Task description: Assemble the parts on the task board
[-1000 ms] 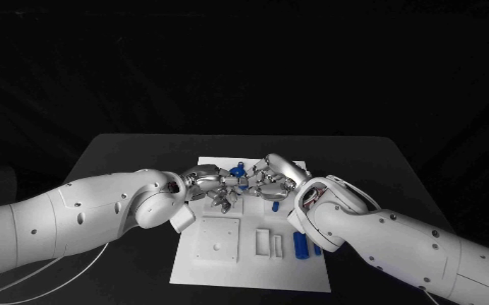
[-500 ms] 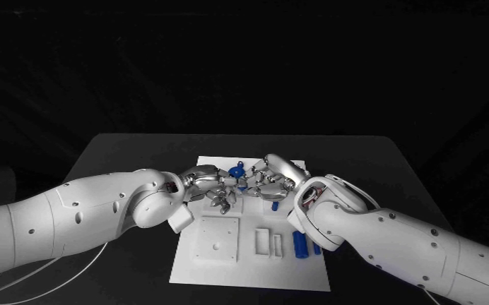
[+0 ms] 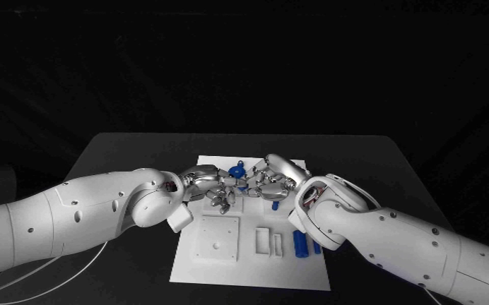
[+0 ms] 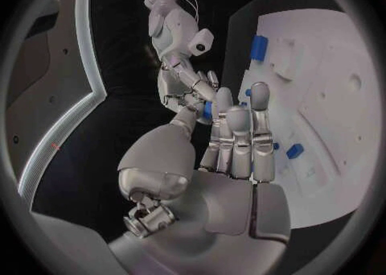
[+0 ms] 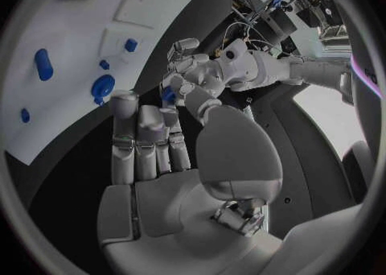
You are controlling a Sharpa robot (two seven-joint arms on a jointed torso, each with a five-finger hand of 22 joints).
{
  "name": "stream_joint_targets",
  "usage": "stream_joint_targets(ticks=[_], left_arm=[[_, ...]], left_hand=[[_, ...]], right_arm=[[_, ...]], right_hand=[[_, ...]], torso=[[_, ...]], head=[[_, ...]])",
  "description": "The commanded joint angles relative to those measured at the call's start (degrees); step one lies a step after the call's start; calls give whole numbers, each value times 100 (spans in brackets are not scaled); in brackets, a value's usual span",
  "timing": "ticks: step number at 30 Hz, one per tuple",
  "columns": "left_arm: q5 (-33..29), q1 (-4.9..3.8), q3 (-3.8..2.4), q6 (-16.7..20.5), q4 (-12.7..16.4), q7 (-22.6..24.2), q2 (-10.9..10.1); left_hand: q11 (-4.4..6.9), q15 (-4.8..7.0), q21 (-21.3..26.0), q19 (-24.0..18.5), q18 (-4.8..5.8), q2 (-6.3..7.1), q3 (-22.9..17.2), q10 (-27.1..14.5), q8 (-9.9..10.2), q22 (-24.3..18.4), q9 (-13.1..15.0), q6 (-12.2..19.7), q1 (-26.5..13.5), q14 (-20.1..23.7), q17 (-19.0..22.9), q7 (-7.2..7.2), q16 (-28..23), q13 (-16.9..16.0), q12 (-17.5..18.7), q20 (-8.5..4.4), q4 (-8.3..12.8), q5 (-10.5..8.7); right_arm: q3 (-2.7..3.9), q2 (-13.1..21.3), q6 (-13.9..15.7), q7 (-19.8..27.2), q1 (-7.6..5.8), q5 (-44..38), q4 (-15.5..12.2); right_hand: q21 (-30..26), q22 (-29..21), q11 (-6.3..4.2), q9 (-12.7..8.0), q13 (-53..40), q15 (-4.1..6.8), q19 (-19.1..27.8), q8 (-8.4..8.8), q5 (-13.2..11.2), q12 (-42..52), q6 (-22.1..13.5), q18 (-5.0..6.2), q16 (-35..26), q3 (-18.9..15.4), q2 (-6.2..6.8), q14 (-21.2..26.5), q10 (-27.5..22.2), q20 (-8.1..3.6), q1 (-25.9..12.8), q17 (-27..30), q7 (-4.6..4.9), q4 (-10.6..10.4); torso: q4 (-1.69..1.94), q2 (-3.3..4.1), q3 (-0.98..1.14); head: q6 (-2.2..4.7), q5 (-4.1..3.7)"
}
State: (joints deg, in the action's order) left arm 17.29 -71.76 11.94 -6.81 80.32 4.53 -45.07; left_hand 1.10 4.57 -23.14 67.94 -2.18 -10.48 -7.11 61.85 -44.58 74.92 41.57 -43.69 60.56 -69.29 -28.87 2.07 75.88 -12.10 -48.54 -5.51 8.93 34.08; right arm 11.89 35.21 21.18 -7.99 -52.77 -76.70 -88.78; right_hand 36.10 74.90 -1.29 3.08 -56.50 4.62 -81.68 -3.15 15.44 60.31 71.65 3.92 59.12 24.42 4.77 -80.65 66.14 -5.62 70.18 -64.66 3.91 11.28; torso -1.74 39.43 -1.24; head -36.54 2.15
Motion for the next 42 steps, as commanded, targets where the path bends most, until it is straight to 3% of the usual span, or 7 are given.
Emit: stream_joint_targets(ticks=[1,6,11,15,23,30,42], left_arm=[[-165,-17,-22,-177,65,200,27],[-225,-17,-22,-157,67,192,21],[-288,-17,-22,-116,59,152,15],[-307,-18,-21,-75,60,61,13],[-224,-18,-21,25,68,-113,12],[191,-20,-24,762,99,-329,-34],[1313,-181,-36,1871,252,-1513,-220]], left_hand=[[-14,-8,-57,-50,51,-229,-88,19,-12,118,-35,-9,183,21,-9,-17,50,-8,22,-7,150,-88],[-22,-18,-100,-69,35,-298,-60,9,-5,115,-32,1,160,28,-8,-7,68,-11,26,5,240,-173],[-15,-18,-133,-75,28,-322,-28,27,5,112,-42,-25,132,21,0,-11,78,-15,24,5,338,-131],[-4,-13,-162,-62,19,-323,-29,68,47,112,-77,-78,115,-6,2,-16,88,-4,46,1,419,-79],[10,-11,-231,-62,0,-317,-27,157,193,111,-179,-208,119,-36,-1,-21,91,36,151,-1,600,-41],[48,15,-282,0,-12,-257,31,314,336,108,-431,-409,173,-140,-11,-44,78,61,244,-25,662,0],[116,73,-346,105,-2,-120,-27,607,402,107,-592,-648,149,-293,-79,-100,15,89,451,-86,701,250]], right_arm=[[-14,-6,-95,25,17,97,6],[-14,1,-82,33,17,141,0],[-15,17,18,57,17,199,0],[-15,39,197,99,17,270,17],[-14,101,443,207,17,562,69],[32,315,487,317,17,988,64],[404,919,621,332,-10,1356,95]], right_hand=[[-132,329,23,61,48,-25,45,-43,210,-61,-188,102,-71,-301,62,59,-104,16,-112,37,-11,-82],[-312,292,90,52,98,-69,57,-38,323,-84,-602,125,-114,-617,89,98,-197,51,-73,74,102,-145],[-950,147,246,41,501,-189,159,-40,344,-397,-1661,228,-392,-1043,137,290,-518,169,49,311,327,-196],[-1540,8,290,15,881,-238,149,-9,366,-358,-2311,304,-573,-1384,129,441,-623,227,277,555,379,-335],[-1838,119,305,8,1241,-248,53,0,481,-122,-2475,319,-537,-1347,219,491,-721,242,344,694,399,-444],[-1900,137,294,13,1296,-240,27,-6,897,-81,-2347,312,-518,-1428,204,492,-732,234,279,714,388,-470],[-1884,155,277,19,1337,-227,0,-13,1029,-54,-2172,304,-475,-1388,201,472,-713,223,255,702,371,-418]], torso=[[-3,1,1],[-4,1,5],[-5,-1,4],[0,1,4],[-1,2,6],[-2,-5,6],[-7,-15,15]], head=[[-3,4],[-5,-2],[-9,-4],[-11,-5],[-10,8],[-13,43],[-63,108]])
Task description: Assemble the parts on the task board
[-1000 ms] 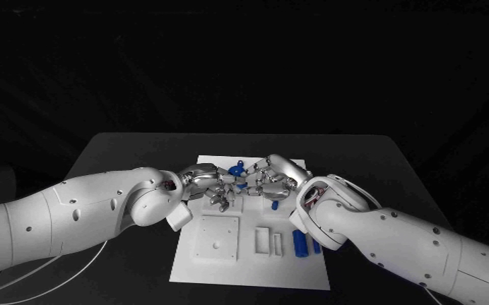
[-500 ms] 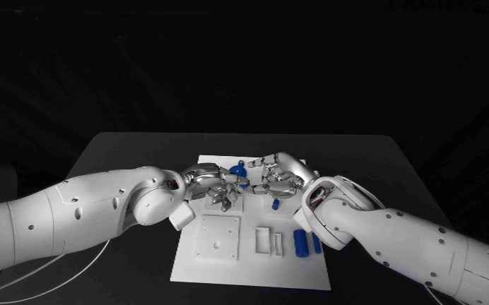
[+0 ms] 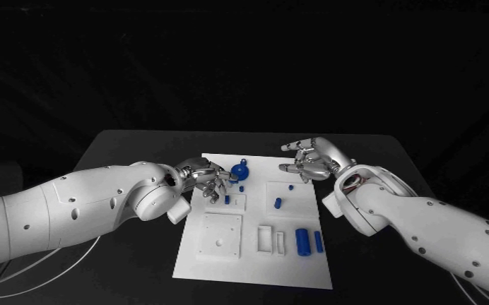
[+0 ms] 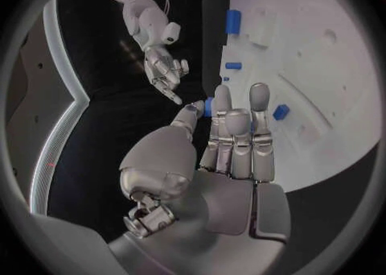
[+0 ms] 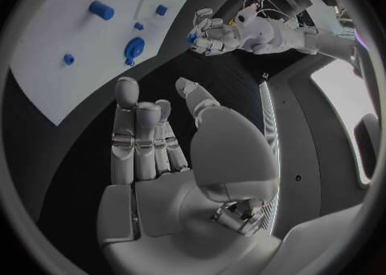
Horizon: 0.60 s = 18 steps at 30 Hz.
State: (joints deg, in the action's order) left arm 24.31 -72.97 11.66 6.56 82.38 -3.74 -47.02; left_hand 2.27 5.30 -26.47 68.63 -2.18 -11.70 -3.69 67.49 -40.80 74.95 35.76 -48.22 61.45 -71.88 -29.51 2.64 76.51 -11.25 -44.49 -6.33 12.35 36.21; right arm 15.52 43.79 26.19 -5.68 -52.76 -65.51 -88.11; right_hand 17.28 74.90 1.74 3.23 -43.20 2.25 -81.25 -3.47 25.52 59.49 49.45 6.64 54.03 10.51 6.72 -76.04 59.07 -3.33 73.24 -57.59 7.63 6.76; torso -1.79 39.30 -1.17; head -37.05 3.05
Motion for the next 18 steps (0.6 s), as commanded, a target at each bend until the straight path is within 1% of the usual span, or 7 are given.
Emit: stream_joint_targets(ticks=[1,2,4,7,12,14,18], left_arm=[[666,-82,-8,542,53,-786,-36],[732,-111,-8,543,62,-920,-47],[865,-164,-6,507,76,-1207,-61],[1083,-236,6,434,91,-1611,-69],[1637,-286,15,341,143,-2086,-65],[2028,-298,19,263,176,-2323,-52],[2581,-308,25,134,238,-2627,-22]], left_hand=[[0,1,-13,36,-1,2,-370,43,24,104,-11,-196,59,-35,-15,-158,-48,4,46,-4,359,39],[6,9,-14,48,-4,13,-380,70,28,100,-15,-215,50,-60,-24,-162,-57,1,65,-12,359,64],[8,10,-14,51,-2,20,-392,80,32,101,-18,-224,61,-63,-27,-164,-64,-2,72,-13,372,72],[12,15,-12,61,0,34,-409,104,55,99,-33,-253,57,-82,-35,-168,-86,-3,100,-20,372,74],[27,32,-9,109,8,69,-418,182,125,97,-90,-320,78,-170,-124,-177,-113,-14,150,-38,372,62],[38,41,-12,131,8,93,-422,221,133,99,-101,-356,90,-216,-202,-185,-104,-17,165,-47,385,118],[49,54,-10,159,15,142,-470,303,177,100,-122,-420,85,-283,-317,-195,-152,-6,259,-63,384,178]], right_arm=[[59,85,127,102,-16,246,42],[79,111,137,104,-22,255,63],[112,151,155,108,-30,268,107],[141,186,172,110,-41,291,173],[165,213,192,119,-48,307,218],[174,223,202,123,-49,311,226],[190,236,220,130,-51,314,218]], right_hand=[[-1,155,-26,4,7,9,-43,19,21,28,48,32,34,3,5,12,-7,-6,-51,-6,-1,34],[11,162,-28,3,22,13,-52,23,23,43,74,26,44,33,10,10,-9,-11,-82,-5,-4,73],[10,162,-30,4,26,13,-53,21,24,46,87,26,44,41,7,10,-8,-12,-83,-3,-5,81],[3,160,-31,6,32,12,-52,18,29,45,113,26,35,53,-5,13,-5,-11,-84,6,-6,85],[-1,160,-35,6,50,15,-55,18,50,48,144,27,33,95,2,11,-1,-12,-106,14,-10,109],[-8,159,-36,6,52,15,-54,19,59,48,141,28,32,101,3,10,-1,-12,-106,15,-10,114],[-12,158,-37,6,57,15,-55,18,78,48,151,29,33,113,7,9,-1,-13,-110,16,-10,122]], torso=[[-4,-2,9],[-7,0,9],[-4,2,11],[0,2,12],[3,12,12],[3,16,3],[1,18,-1]], head=[[-10,28],[-10,41],[-13,57],[-16,81],[-48,99],[-62,106],[-86,124]])
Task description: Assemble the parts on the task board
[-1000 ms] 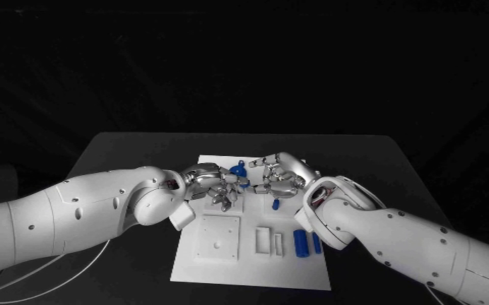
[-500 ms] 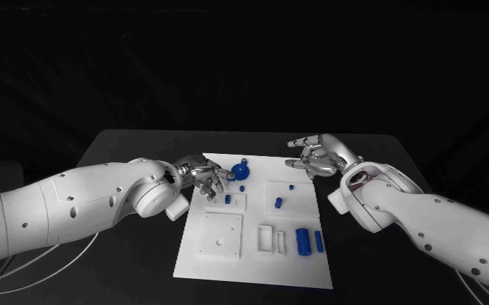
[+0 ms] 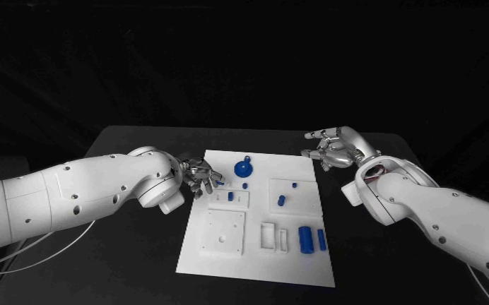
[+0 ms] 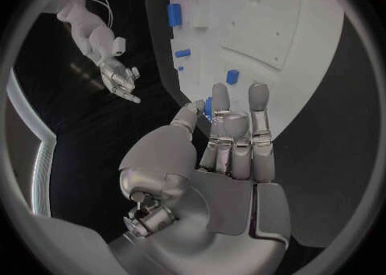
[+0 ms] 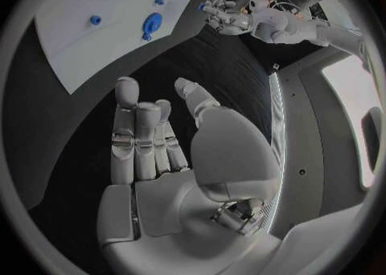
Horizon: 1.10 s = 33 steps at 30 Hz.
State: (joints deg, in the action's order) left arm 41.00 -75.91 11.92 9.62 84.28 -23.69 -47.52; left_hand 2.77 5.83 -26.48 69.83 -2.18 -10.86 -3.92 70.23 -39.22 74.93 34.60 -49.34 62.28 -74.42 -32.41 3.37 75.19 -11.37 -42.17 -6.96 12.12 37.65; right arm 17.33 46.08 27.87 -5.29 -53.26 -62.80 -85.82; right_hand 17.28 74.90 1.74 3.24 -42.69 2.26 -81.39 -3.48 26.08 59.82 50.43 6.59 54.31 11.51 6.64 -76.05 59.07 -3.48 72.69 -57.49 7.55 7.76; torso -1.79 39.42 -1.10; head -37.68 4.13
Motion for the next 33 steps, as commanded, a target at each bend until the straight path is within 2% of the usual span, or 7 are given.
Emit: stream_joint_targets(ticks=[1,9,12,20,23,29,33], left_arm=[[1077,-14,1,-202,64,-694,38],[2038,-17,19,-212,66,-945,134],[2216,-17,71,-217,55,-905,177],[2370,-11,165,-246,-29,-801,332],[2377,-5,176,-290,-65,-782,373],[2364,11,183,-357,-124,-761,429],[2345,35,184,-422,-166,-746,479]], left_hand=[[0,2,-13,45,16,60,-450,34,17,106,-1,-308,3,-34,-44,-269,-19,0,26,0,407,47],[9,9,-12,54,15,93,-474,74,39,103,-1,-346,-1,-77,-126,-278,-54,-13,68,-7,406,82],[11,13,-11,72,13,102,-474,85,44,100,7,-352,1,-93,-138,-279,-94,-22,86,-11,405,95],[11,14,-8,80,12,97,-472,87,47,100,9,-346,0,-94,-114,-278,-117,-24,90,-12,402,88],[11,16,7,89,12,93,-465,92,49,98,13,-341,3,-112,-131,-277,-140,-31,96,-13,402,87],[10,16,15,91,14,90,-466,90,47,99,17,-337,3,-111,-134,-276,-152,-36,99,-14,402,90],[10,16,15,91,14,90,-466,90,47,99,17,-337,3,-111,-134,-276,-152,-36,99,-14,402,90]], right_arm=[[13,10,57,93,-2,43,-15],[36,16,71,95,-4,43,-40],[40,8,65,92,-5,43,-46],[44,-16,49,86,-5,42,-40],[44,-20,44,82,-5,42,-36],[44,-33,37,76,-5,42,-36],[44,-44,31,73,-5,42,-34]], right_hand=[[-12,158,-37,6,6,15,-41,18,22,15,53,34,5,12,15,9,-1,2,-55,6,-2,21],[-6,161,-39,6,16,17,-44,18,50,17,81,34,5,42,23,7,0,1,-63,10,-4,43],[-18,158,-40,8,21,17,-41,16,61,16,104,35,4,51,25,8,-1,1,-73,12,-5,48],[-23,157,-40,9,26,18,-41,16,78,18,113,35,3,64,25,8,-3,0,-85,15,-6,53],[-23,157,-40,9,26,18,-41,16,78,18,113,35,3,64,25,8,-3,0,-85,15,-6,53],[-28,156,-42,9,29,20,-41,15,85,18,128,34,-4,79,25,12,-6,-2,-87,21,-7,62],[-33,155,-42,9,35,20,-39,15,97,18,126,34,-6,102,24,13,-7,-3,-94,24,-6,71]], torso=[[0,6,-10],[13,4,-13],[11,6,-17],[3,9,-25],[10,7,-18],[10,3,-11],[2,6,-14]], head=[[-31,19],[-85,54],[-101,79],[-123,101],[-124,74],[-141,83],[-153,74]])
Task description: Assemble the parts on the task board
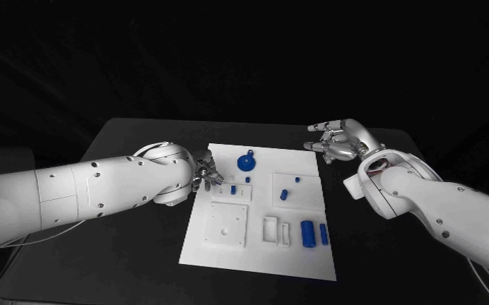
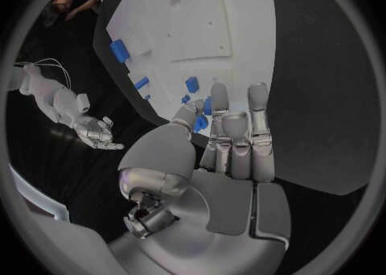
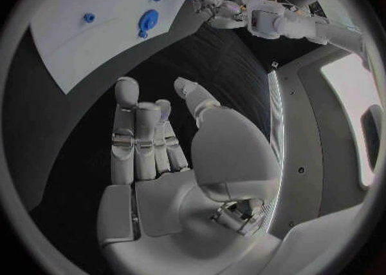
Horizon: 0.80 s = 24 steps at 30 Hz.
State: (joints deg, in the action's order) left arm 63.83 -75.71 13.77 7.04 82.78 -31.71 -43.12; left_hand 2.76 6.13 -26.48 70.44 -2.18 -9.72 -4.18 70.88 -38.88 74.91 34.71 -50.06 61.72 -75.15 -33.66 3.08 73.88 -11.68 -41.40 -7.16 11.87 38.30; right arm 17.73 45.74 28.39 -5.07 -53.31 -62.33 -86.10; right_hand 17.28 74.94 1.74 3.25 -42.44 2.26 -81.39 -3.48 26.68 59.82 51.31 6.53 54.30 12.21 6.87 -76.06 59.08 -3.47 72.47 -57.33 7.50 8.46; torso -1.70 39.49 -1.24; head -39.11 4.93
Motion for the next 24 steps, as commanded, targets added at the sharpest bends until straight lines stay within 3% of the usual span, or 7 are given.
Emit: stream_joint_targets(ticks=[1,13,24], left_arm=[[59,22,-1,-190,-27,58,52],[11,84,-1,-469,-112,50,133],[42,111,-1,-437,-160,70,159]], left_hand=[[10,-14,15,30,15,-24,-440,25,13,101,5,-265,59,-38,-9,-246,-21,-5,22,6,427,25],[-1,-21,36,26,19,-69,-437,-22,-10,106,34,-204,62,-10,48,-232,-84,-33,3,10,424,-46],[-4,-23,42,23,19,-78,-429,-45,-20,107,40,-184,68,-5,71,-228,-110,-48,-16,12,425,-57]], right_arm=[[4,-12,-23,50,0,-5,-5],[4,-16,-39,36,0,-6,-2],[4,-20,-49,30,0,-6,1]], right_hand=[[-33,151,-42,8,10,20,-40,16,37,18,37,39,-6,33,1,14,-7,-3,-73,8,0,2],[-33,152,-43,8,13,21,-40,15,41,20,40,39,-2,55,2,12,-7,-4,-81,5,-1,11],[-36,152,-43,8,16,21,-38,16,53,20,36,38,-4,77,7,15,-9,-5,-85,8,1,23]], torso=[[-9,0,-1],[-3,-1,1],[-2,-1,-1]], head=[[-13,-6],[-38,-8],[-43,-4]])
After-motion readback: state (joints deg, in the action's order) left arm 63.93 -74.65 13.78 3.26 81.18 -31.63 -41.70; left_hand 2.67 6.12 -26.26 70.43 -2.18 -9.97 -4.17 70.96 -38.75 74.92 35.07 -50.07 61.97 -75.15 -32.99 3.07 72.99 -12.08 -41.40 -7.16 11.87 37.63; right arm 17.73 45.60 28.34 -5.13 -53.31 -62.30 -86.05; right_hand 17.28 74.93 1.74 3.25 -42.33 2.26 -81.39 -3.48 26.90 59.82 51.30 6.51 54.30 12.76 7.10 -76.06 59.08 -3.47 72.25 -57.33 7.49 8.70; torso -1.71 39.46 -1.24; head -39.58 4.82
